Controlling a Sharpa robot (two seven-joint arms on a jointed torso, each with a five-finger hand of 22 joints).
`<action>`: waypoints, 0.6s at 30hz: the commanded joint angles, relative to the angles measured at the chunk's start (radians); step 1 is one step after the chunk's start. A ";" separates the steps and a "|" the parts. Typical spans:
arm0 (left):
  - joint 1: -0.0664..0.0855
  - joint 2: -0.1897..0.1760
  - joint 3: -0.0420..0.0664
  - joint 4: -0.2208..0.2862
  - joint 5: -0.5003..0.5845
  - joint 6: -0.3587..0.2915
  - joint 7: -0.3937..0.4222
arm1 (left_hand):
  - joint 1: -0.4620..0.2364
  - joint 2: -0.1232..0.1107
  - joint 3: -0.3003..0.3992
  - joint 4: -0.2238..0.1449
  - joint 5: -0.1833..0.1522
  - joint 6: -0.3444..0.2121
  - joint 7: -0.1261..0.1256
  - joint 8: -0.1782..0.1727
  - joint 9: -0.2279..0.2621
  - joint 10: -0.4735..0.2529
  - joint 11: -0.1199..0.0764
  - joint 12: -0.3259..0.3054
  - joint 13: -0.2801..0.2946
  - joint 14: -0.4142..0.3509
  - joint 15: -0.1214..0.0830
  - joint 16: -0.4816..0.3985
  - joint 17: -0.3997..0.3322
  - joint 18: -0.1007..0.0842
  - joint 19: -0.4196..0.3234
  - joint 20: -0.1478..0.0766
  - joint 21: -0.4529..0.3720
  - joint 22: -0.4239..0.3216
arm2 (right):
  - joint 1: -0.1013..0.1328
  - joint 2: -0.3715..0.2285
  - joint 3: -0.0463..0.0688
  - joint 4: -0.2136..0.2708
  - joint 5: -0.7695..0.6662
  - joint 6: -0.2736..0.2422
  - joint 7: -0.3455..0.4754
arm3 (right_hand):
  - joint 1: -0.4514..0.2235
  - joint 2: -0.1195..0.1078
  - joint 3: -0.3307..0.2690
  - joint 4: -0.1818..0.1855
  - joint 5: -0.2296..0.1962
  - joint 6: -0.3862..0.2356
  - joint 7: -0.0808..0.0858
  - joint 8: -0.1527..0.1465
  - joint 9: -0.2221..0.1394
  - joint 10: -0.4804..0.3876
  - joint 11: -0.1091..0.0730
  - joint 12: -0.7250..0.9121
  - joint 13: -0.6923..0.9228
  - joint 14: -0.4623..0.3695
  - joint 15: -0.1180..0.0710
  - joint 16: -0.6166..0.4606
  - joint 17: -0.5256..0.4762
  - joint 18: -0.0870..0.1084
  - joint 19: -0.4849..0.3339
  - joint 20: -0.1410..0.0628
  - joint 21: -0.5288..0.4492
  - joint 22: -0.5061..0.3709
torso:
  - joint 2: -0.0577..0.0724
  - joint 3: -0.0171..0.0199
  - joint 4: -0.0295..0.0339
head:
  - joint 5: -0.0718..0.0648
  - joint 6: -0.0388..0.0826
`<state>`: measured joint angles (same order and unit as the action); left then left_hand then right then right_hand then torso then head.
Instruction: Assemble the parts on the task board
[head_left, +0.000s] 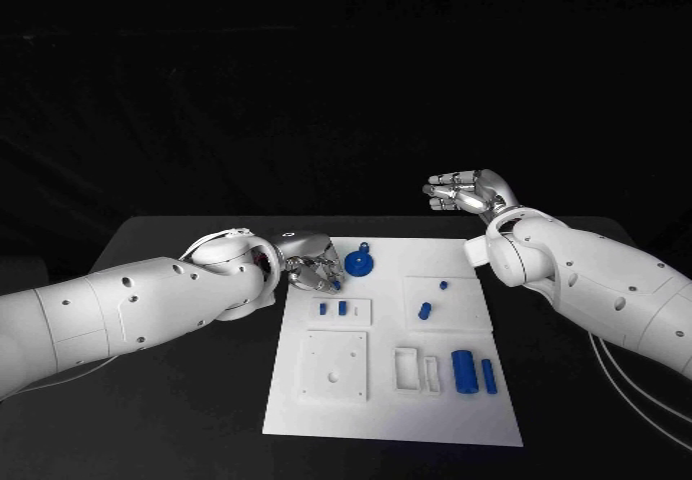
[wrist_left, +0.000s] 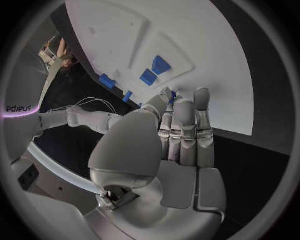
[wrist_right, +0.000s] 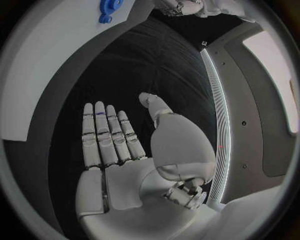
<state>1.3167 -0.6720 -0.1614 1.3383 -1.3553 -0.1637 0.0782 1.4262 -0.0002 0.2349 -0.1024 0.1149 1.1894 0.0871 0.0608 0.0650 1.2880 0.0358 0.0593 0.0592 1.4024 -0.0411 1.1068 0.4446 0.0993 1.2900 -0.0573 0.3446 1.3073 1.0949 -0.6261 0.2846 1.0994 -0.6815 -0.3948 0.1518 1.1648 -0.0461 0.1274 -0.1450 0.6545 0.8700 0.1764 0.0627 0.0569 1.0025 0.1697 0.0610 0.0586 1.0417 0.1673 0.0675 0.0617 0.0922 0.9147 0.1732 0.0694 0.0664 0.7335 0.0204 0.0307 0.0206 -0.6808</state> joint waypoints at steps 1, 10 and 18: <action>-0.003 0.004 -0.001 0.000 -0.017 0.008 0.003 | 0.009 -0.002 -0.002 0.001 0.005 0.005 0.005 0.002 0.001 0.006 0.001 0.000 0.001 -0.001 -0.005 -0.003 0.000 0.003 -0.001 -0.004 0.004 0.020 | 0.000 0.000 0.000 0.002 0.000 0.015 0.011 | -0.009 0.002 0.001 -0.002 -0.002 -0.009 -0.001 -0.007 -0.001 -0.004 -0.001 -0.004 -0.002 -0.006 -0.001 -0.005 -0.001 0.020 -0.006 0.002 0.002 -0.001 | 0.000 0.0006 0.0002 | 0.001 0.000; -0.004 0.012 -0.006 -0.005 -0.033 0.029 -0.003 | 0.012 -0.002 -0.001 -0.001 0.005 0.005 0.005 0.002 0.001 0.006 0.001 0.000 0.001 -0.002 -0.005 -0.003 0.000 0.003 -0.003 -0.004 0.006 0.020 | 0.000 0.000 0.000 0.003 0.000 0.016 0.011 | -0.009 0.002 0.001 -0.002 -0.002 -0.009 -0.001 -0.007 -0.001 -0.004 -0.001 -0.004 -0.002 -0.006 -0.001 -0.005 -0.001 0.020 -0.006 0.002 0.002 -0.001 | 0.000 0.0002 -0.0003 | 0.001 -0.002; -0.004 0.013 -0.013 -0.006 -0.044 0.050 -0.006 | 0.015 0.000 -0.002 -0.004 0.004 0.015 0.004 0.003 0.002 0.018 -0.003 0.001 0.001 -0.003 -0.007 -0.003 0.000 0.003 -0.004 -0.005 0.009 0.020 | 0.000 -0.001 0.000 0.003 0.000 0.017 0.012 | -0.010 0.003 0.000 -0.001 -0.003 -0.008 -0.001 -0.007 -0.001 -0.006 0.000 -0.004 -0.002 -0.007 -0.001 -0.005 -0.001 0.020 -0.006 0.002 0.002 -0.001 | 0.000 0.0004 0.0000 | -0.001 -0.003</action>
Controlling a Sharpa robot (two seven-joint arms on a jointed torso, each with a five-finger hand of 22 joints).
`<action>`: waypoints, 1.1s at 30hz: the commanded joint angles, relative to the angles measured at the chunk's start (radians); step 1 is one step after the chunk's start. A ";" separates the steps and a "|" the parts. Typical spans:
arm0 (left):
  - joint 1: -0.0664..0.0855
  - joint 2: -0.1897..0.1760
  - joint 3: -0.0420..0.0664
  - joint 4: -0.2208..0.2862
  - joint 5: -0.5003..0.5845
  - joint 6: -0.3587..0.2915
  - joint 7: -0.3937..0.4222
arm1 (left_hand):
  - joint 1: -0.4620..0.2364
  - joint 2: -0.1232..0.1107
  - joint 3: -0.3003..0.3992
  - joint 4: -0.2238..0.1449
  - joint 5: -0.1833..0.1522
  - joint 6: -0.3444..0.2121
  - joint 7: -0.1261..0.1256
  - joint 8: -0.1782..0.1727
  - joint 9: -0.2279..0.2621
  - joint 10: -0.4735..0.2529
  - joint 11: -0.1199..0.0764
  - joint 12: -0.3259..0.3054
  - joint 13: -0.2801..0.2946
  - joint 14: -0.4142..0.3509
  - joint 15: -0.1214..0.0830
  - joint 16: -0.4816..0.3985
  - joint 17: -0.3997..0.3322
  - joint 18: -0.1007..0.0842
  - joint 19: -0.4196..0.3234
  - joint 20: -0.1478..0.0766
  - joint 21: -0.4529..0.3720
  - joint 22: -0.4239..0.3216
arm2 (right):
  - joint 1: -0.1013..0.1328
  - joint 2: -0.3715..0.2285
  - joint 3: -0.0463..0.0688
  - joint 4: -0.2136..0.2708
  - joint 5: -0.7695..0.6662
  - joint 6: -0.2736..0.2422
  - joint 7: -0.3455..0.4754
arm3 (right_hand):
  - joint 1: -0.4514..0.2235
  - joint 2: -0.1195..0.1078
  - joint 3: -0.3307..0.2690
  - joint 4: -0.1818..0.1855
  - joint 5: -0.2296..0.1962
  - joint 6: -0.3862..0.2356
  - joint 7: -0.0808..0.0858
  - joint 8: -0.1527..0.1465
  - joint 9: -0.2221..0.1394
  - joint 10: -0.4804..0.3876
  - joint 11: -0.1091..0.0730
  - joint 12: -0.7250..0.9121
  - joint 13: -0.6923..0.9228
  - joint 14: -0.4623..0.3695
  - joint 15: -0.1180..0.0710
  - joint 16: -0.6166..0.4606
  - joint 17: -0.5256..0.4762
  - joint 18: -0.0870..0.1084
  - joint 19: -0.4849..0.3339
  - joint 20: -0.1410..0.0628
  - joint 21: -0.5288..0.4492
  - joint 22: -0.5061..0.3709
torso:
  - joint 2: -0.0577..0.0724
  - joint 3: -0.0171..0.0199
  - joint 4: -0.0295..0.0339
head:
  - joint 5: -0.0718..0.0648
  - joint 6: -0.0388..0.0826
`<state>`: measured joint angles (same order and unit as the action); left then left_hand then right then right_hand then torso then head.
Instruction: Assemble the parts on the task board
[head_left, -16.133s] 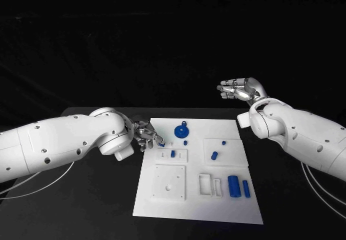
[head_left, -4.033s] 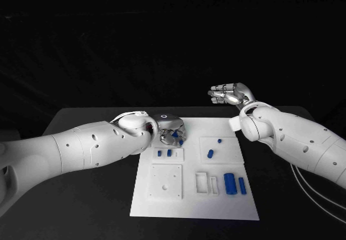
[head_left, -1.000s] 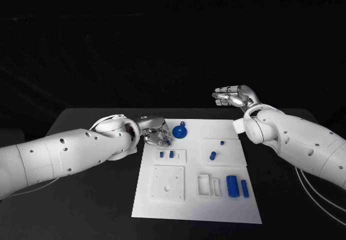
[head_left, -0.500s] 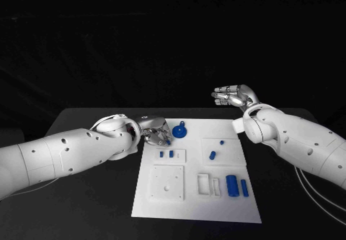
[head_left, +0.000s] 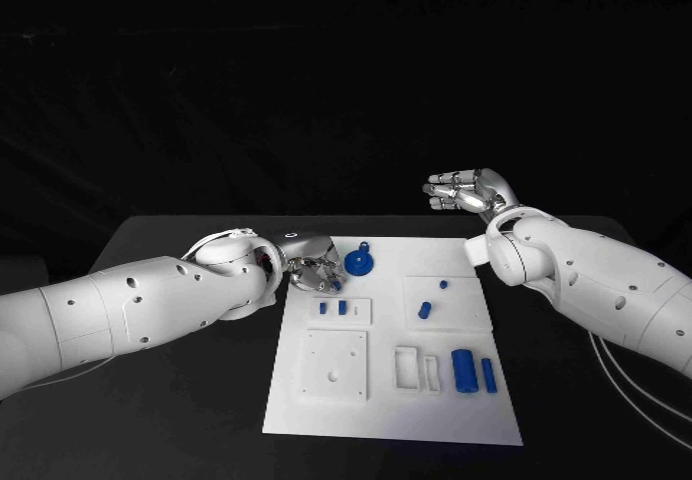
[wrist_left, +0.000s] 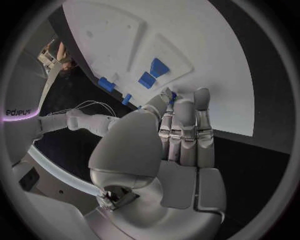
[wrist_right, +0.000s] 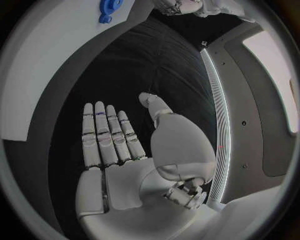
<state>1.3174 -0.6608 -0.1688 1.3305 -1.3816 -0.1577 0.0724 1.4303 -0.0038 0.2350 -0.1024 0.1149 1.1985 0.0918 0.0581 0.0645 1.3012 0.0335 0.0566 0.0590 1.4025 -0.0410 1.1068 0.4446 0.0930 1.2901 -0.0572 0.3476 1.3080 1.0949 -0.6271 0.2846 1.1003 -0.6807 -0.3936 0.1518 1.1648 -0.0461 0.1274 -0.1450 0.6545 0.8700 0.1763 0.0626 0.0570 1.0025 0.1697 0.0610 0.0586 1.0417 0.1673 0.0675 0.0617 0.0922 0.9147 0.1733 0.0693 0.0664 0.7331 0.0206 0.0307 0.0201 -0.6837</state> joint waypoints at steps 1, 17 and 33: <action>-0.004 0.002 -0.006 0.002 -0.019 0.044 0.000 | 0.010 0.005 -0.004 -0.004 0.004 0.009 -0.002 0.006 0.002 0.007 -0.001 0.003 0.001 -0.003 -0.008 -0.004 0.000 0.009 -0.004 -0.006 0.007 0.020 | 0.000 0.000 0.000 0.002 0.000 0.016 0.012 | -0.010 0.003 0.000 -0.001 -0.003 -0.008 -0.001 -0.007 -0.001 -0.006 0.000 -0.004 -0.002 -0.007 -0.001 -0.005 -0.002 0.020 -0.006 0.002 0.002 -0.001 | 0.000 0.0002 0.0000 | 0.000 -0.001; -0.005 0.005 -0.007 -0.001 -0.026 0.058 -0.003 | 0.009 0.006 -0.016 -0.007 -0.007 0.005 -0.002 0.003 0.000 0.006 -0.002 0.003 0.001 -0.008 -0.009 -0.009 0.000 0.004 -0.009 -0.009 0.010 0.019 | -0.002 0.000 0.000 0.001 0.000 0.017 0.012 | -0.010 0.003 0.000 -0.001 -0.003 -0.008 -0.001 -0.007 -0.001 -0.006 0.000 -0.004 -0.002 -0.007 -0.001 -0.005 -0.002 0.020 -0.006 0.002 0.002 -0.001 | 0.000 0.0000 0.0002 | -0.001 -0.001; -0.005 0.001 -0.007 -0.006 -0.011 0.007 -0.010 | -0.006 -0.056 0.023 0.023 -0.026 -0.151 0.018 0.004 -0.002 -0.124 0.042 0.002 0.000 -0.015 0.017 -0.016 -0.002 0.020 -0.007 0.011 -0.004 0.014 | -0.004 -0.004 0.000 0.003 0.000 0.017 0.011 | -0.009 0.003 -0.001 -0.001 -0.002 -0.008 -0.001 -0.007 -0.001 -0.006 0.000 -0.004 -0.002 -0.007 -0.001 -0.005 -0.002 0.020 -0.007 0.003 0.002 -0.001 | 0.000 -0.0002 -0.0002 | -0.002 -0.002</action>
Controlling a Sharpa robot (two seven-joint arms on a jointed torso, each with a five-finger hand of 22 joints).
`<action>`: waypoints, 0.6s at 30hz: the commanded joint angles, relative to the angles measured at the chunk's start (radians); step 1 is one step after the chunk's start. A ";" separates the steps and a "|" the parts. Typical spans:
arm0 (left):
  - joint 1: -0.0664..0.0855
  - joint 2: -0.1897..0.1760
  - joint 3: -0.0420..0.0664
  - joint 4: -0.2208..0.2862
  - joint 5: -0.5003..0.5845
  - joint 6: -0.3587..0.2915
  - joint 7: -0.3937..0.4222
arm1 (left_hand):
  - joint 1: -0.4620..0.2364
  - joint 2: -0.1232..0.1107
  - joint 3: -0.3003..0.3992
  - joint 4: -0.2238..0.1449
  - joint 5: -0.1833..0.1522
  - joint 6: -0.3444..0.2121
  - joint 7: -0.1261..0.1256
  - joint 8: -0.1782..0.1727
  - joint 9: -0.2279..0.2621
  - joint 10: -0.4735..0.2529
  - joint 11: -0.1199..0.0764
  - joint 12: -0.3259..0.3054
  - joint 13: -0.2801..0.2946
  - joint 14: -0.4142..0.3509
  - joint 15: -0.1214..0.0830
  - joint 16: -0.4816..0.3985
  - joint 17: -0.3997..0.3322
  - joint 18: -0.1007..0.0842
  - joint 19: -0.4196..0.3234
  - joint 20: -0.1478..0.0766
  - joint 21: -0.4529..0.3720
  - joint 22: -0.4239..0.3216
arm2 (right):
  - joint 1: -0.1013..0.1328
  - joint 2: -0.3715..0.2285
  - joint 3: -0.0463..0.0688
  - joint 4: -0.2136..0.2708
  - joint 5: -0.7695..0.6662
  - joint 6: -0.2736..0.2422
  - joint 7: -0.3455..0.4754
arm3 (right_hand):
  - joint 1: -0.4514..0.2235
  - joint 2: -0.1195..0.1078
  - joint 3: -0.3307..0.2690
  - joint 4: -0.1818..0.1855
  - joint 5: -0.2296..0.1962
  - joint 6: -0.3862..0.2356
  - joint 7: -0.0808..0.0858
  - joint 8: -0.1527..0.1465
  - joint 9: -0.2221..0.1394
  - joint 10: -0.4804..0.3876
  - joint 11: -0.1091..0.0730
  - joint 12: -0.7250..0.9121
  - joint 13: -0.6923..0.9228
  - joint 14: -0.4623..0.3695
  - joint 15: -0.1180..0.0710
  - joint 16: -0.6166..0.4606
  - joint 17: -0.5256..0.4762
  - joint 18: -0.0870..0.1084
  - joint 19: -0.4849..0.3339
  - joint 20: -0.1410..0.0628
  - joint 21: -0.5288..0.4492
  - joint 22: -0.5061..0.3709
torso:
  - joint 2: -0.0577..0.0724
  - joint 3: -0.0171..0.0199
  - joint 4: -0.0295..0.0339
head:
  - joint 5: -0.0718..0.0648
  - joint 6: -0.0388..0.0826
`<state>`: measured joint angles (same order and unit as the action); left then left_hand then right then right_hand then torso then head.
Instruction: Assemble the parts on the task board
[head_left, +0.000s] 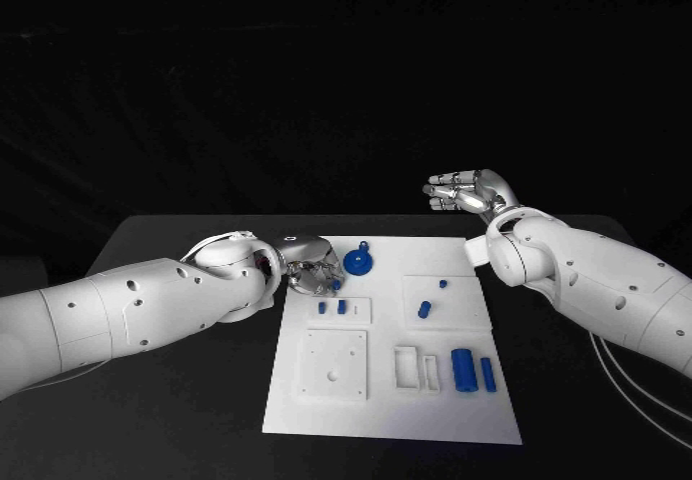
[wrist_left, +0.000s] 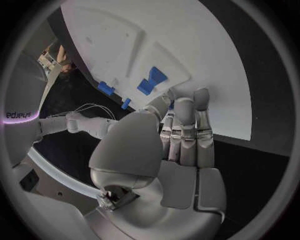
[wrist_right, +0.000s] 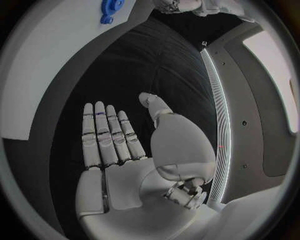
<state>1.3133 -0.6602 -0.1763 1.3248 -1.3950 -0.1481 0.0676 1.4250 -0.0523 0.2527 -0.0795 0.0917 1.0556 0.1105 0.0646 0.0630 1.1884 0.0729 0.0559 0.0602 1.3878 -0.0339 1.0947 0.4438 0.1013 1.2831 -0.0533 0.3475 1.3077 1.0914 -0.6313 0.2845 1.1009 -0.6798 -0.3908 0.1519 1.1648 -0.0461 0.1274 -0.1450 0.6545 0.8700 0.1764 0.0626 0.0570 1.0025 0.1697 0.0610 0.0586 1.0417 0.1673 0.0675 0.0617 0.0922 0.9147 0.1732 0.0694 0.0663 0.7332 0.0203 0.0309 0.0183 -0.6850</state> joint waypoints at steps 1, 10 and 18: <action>-0.001 -0.001 0.000 -0.002 0.003 -0.005 -0.006 | -0.001 -0.014 0.011 0.003 -0.003 -0.015 -0.002 -0.002 -0.001 -0.016 0.005 0.003 -0.001 0.000 0.012 -0.004 -0.002 0.015 0.001 0.010 -0.005 0.014 | -0.001 0.000 0.000 0.003 -0.001 0.014 0.011 | -0.009 0.003 -0.001 -0.001 -0.002 -0.008 -0.001 -0.007 -0.001 -0.006 0.000 -0.004 -0.002 -0.007 -0.001 -0.005 -0.002 0.020 -0.007 0.003 0.002 -0.001 | 0.000 0.0002 -0.0002 | 0.000 0.000; -0.001 -0.007 0.002 -0.011 0.004 -0.026 -0.012 | 0.010 -0.041 0.039 0.028 -0.004 -0.020 -0.002 -0.002 -0.001 -0.024 0.008 0.003 -0.002 0.000 0.015 -0.003 -0.005 0.024 0.008 0.017 -0.017 0.017 | -0.002 -0.004 0.000 0.004 -0.001 0.012 0.011 | -0.009 0.003 -0.003 -0.001 -0.003 -0.010 -0.001 -0.007 -0.001 -0.009 0.000 -0.004 -0.002 -0.008 0.000 -0.005 -0.002 0.020 -0.008 0.003 0.002 -0.001 | 0.000 0.0002 -0.0007 | 0.000 0.000; -0.001 -0.019 0.008 -0.034 0.007 -0.034 -0.012 | 0.017 -0.044 0.043 0.025 -0.002 -0.016 -0.003 -0.002 -0.001 -0.025 0.008 0.003 -0.002 -0.001 0.015 -0.003 -0.005 0.025 0.008 0.016 -0.017 0.018 | -0.009 -0.023 0.000 0.017 -0.050 0.066 -0.012 | 0.030 0.008 0.025 -0.046 -0.062 0.070 -0.011 -0.002 0.003 0.057 -0.018 -0.002 -0.001 0.075 -0.027 0.003 0.002 0.031 0.061 -0.019 0.029 0.002 | 0.000 0.0012 -0.0001 | 0.000 0.003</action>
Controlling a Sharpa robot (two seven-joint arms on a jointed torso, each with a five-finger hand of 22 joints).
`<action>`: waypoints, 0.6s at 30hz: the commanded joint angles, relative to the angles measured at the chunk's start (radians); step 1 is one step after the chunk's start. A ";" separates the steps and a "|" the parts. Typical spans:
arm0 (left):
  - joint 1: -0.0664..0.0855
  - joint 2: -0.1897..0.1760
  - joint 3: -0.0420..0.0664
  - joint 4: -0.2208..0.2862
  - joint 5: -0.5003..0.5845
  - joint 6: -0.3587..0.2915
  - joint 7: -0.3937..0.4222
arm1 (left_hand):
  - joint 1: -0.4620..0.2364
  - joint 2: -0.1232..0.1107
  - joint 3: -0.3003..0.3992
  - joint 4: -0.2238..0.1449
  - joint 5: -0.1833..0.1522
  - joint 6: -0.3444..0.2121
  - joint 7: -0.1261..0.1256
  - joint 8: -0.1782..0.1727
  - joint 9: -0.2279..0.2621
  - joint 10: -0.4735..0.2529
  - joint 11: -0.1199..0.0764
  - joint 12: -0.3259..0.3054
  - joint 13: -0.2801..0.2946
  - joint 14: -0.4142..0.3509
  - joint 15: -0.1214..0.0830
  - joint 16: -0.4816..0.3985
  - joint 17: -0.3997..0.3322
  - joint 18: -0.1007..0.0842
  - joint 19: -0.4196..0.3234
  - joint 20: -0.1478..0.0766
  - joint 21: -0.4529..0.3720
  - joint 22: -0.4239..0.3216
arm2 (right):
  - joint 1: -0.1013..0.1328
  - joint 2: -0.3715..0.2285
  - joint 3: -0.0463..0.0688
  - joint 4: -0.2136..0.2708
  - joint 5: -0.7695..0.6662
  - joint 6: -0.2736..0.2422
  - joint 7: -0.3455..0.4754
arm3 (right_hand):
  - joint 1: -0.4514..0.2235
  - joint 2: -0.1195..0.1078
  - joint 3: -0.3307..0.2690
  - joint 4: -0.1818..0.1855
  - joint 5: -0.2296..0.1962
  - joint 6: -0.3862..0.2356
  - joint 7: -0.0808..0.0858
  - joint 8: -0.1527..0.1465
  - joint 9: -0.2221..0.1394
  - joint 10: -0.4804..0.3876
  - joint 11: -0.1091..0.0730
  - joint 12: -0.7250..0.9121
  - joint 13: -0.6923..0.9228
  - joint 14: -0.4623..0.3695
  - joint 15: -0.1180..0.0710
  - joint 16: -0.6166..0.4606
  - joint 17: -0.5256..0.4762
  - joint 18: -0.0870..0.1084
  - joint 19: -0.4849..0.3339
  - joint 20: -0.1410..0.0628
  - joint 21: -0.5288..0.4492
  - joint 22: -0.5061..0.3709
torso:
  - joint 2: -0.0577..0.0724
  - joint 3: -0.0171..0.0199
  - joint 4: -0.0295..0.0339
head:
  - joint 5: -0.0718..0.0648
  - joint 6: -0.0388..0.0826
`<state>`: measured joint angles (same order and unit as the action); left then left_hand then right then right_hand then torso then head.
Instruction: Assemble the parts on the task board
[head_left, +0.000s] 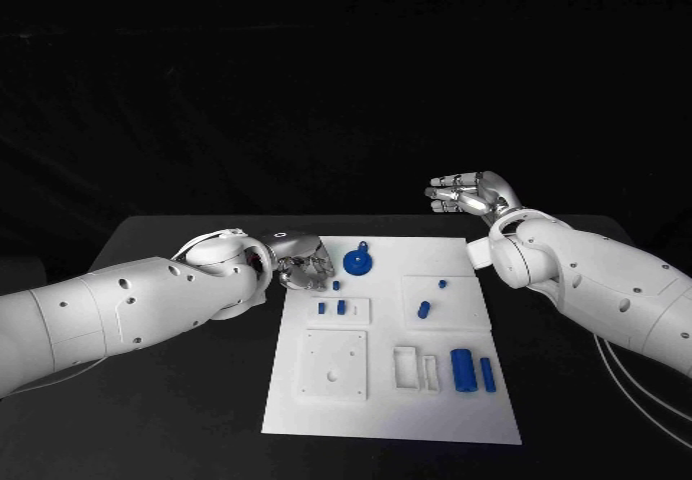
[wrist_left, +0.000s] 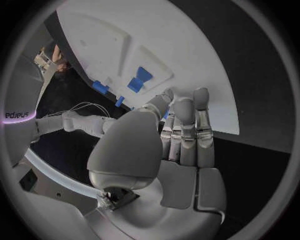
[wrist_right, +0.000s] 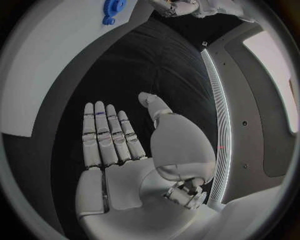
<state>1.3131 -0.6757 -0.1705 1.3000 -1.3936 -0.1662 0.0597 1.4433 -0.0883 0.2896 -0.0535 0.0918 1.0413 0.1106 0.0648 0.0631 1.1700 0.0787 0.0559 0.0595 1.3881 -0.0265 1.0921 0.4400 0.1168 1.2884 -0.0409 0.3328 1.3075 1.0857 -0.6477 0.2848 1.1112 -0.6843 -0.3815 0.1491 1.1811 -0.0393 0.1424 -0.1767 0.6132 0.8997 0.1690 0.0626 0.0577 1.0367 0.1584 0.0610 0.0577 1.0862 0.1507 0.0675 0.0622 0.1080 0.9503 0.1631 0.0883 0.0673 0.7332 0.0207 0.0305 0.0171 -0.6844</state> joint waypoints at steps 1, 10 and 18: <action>0.000 -0.006 0.005 -0.014 0.010 -0.017 -0.004 | 0.001 -0.008 0.008 -0.002 -0.001 0.000 -0.002 -0.002 -0.001 -0.005 0.003 0.003 -0.001 -0.002 0.007 -0.002 -0.002 0.010 0.002 0.004 -0.003 0.018 | -0.004 -0.011 0.000 0.010 -0.063 0.070 -0.014 | 0.015 0.001 0.025 -0.028 -0.032 0.089 -0.008 -0.002 0.005 0.044 -0.014 -0.004 0.000 0.056 -0.019 -0.001 0.002 0.013 0.048 -0.019 0.015 0.000 | 0.000 0.0009 0.0002 | 0.001 0.002; 0.001 -0.029 0.028 -0.087 0.454 -0.115 0.112 | -0.018 -0.009 0.040 0.004 0.015 0.037 0.016 -0.002 0.000 -0.002 0.008 0.003 -0.001 -0.045 0.009 -0.190 -0.081 0.000 -0.056 0.008 -0.070 -0.014 | -0.011 -0.069 0.001 0.062 -0.313 0.386 -0.117 | 0.017 -0.001 0.081 -0.097 -0.091 0.209 -0.050 0.003 0.013 0.280 -0.101 0.005 0.007 0.320 -0.134 0.065 0.111 -0.008 0.314 -0.153 0.114 0.015 | -0.001 0.0022 -0.0036 | -0.025 0.006; 0.001 -0.045 0.034 -0.132 1.063 -0.051 0.192 | -0.028 0.017 0.015 -0.003 0.025 0.050 0.016 -0.003 0.000 0.043 0.000 0.004 -0.001 -0.109 0.020 -0.445 -0.167 -0.035 -0.128 0.017 -0.202 -0.109 | -0.026 -0.144 0.001 0.161 -0.539 0.330 -0.130 | 0.044 -0.013 0.099 -0.108 -0.083 0.252 -0.069 0.001 0.017 0.307 -0.129 -0.001 0.005 0.407 -0.214 0.530 0.446 -0.005 0.508 -0.252 0.356 0.168 | -0.002 0.0002 -0.0022 | -0.048 0.013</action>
<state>1.3137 -0.7196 -0.1382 1.1733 -0.7435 -0.2420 0.1768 1.4077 -0.0799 0.3041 -0.0497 0.1119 1.0879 0.1250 0.0648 0.0632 1.2138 0.0755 0.0559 0.0589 1.2905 -0.0079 0.6719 0.2821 0.0923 1.1705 -0.0250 0.1420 1.2062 1.0612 -0.7828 0.2849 1.2587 -1.0562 -0.0862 0.0502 1.2296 -0.0474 0.2352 -0.2845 0.5338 1.1471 0.0996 0.0674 0.0734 1.3537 0.0273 0.0638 0.0630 1.4650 -0.0596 0.5778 0.4906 0.0854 1.4631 -0.0826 0.4312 0.2246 0.7319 0.0221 0.0275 -0.0248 -0.6749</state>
